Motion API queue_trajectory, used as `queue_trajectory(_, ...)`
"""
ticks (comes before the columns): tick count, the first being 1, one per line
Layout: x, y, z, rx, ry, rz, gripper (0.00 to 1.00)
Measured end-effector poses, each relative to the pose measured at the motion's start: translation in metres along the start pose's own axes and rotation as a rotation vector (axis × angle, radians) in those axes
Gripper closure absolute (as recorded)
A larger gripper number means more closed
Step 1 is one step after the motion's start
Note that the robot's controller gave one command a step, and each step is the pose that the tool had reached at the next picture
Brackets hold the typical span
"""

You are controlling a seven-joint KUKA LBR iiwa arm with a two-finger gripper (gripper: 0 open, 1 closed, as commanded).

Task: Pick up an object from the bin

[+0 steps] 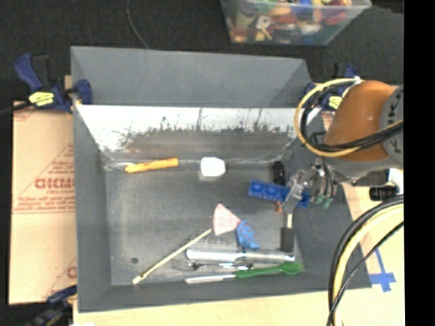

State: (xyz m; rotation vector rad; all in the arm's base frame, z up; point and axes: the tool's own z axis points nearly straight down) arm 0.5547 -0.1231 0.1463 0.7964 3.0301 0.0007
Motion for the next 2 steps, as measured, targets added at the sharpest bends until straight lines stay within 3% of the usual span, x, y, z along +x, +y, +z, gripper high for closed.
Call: queue_trajectory(2,-0.0016,-0.0002,-0.0324,-0.002,-0.006,-0.004,1.00)
